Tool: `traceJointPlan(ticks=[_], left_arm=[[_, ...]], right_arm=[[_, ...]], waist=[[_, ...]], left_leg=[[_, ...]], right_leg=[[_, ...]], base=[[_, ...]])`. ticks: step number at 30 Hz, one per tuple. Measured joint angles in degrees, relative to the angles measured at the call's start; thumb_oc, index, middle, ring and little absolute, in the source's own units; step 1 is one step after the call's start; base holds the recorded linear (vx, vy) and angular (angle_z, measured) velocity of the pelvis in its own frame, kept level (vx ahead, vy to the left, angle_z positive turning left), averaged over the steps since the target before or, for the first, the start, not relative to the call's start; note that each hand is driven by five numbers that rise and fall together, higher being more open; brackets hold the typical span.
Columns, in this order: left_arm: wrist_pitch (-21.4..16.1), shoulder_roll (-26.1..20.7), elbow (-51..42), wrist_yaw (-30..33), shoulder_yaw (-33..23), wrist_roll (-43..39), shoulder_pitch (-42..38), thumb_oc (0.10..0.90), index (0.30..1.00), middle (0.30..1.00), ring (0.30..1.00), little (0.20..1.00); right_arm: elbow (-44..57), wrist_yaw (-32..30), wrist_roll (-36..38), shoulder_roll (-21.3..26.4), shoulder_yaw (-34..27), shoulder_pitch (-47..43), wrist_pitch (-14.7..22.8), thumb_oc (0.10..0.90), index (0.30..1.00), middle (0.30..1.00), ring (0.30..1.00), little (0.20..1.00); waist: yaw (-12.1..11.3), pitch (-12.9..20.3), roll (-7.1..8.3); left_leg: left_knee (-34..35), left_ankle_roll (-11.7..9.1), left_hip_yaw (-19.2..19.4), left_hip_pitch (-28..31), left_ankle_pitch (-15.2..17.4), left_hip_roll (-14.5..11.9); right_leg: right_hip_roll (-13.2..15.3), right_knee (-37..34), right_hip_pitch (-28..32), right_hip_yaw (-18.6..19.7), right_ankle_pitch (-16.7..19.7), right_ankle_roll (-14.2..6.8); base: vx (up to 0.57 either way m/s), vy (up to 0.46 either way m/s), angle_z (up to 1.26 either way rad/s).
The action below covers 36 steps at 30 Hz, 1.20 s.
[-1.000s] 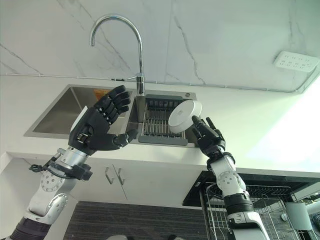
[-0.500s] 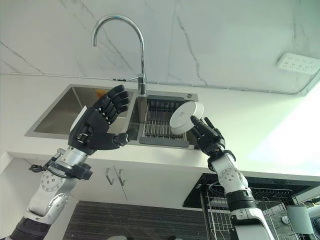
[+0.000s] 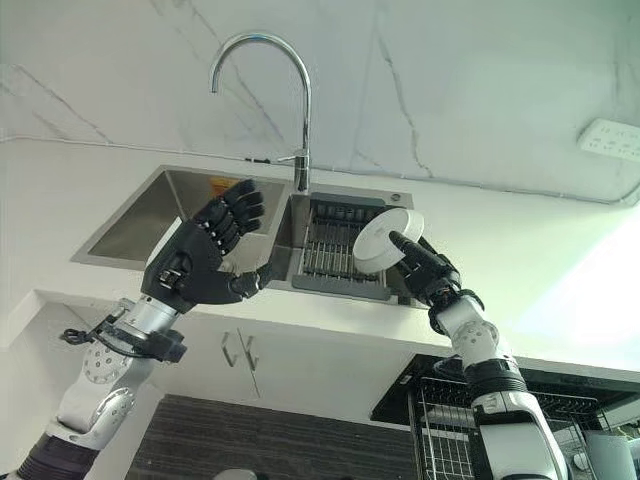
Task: Place the dishes in the dishwasher.
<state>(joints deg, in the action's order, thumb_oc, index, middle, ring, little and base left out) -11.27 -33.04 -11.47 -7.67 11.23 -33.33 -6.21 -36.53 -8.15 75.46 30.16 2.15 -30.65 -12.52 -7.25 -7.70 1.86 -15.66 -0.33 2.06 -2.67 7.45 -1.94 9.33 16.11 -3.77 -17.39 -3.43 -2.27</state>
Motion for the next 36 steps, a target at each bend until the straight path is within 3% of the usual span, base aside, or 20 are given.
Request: traceJointPlan(ticks=[28, 29, 32, 36], left_arm=[[2.25, -1.93, 0.23, -0.14, 0.72, -0.25, -0.61, 0.8, 0.9, 0.9, 0.9, 0.9], [2.26, -1.96, 0.23, -0.15, 0.72, -0.26, -0.61, 0.8, 0.9, 0.9, 0.9, 0.9], [2.35, -2.08, 0.23, -0.15, 0.73, -0.3, -0.61, 0.8, 0.9, 0.9, 0.9, 0.9], [2.46, -2.08, 0.23, -0.16, 0.76, -0.3, -0.61, 0.8, 0.9, 0.9, 0.9, 0.9]], right_arm=[[-9.45, 3.34, -0.07, 0.13, 1.18, -5.27, 0.58, 0.8, 0.9, 0.9, 0.9, 0.9], [-9.45, 3.34, -0.06, 0.13, 1.18, -5.3, 0.65, 0.596, 0.594, 0.594, 0.594, 0.594], [-9.45, 3.34, -0.05, 0.12, 1.18, -5.35, 0.76, 0.4, 0.3, 0.3, 0.3, 0.3], [-9.8, 3.05, -0.05, 0.11, 1.18, -5.36, 1.36, 0.4, 0.3, 0.3, 0.3, 0.3]], waist=[[-0.86, 0.03, -0.66], [-0.94, 0.04, -0.72], [-0.97, 0.05, -0.86], [-1.05, 0.04, -0.99]], left_leg=[[-0.01, -0.03, -0.75, -0.03, -0.14, 0.14], [-0.01, -0.04, -0.79, -0.04, -0.14, 0.14], [-0.01, -0.04, -0.87, -0.05, -0.16, 0.16], [-0.01, -0.04, -1.27, -0.1, -0.27, 0.23]], right_leg=[[0.1, 0.06, 0.42, -0.57, -0.12, -0.09], [0.1, 0.06, 0.43, -0.6, -0.12, -0.09], [0.11, 0.06, 0.46, -0.68, -0.12, -0.09], [0.21, 0.02, 0.67, -1.13, -0.13, -0.07]], base=[[0.0, -0.002, 0.01], [0.0, 0.0, 0.0], [0.0, 0.0, 0.0], [0.0, 0.001, 0.04]])
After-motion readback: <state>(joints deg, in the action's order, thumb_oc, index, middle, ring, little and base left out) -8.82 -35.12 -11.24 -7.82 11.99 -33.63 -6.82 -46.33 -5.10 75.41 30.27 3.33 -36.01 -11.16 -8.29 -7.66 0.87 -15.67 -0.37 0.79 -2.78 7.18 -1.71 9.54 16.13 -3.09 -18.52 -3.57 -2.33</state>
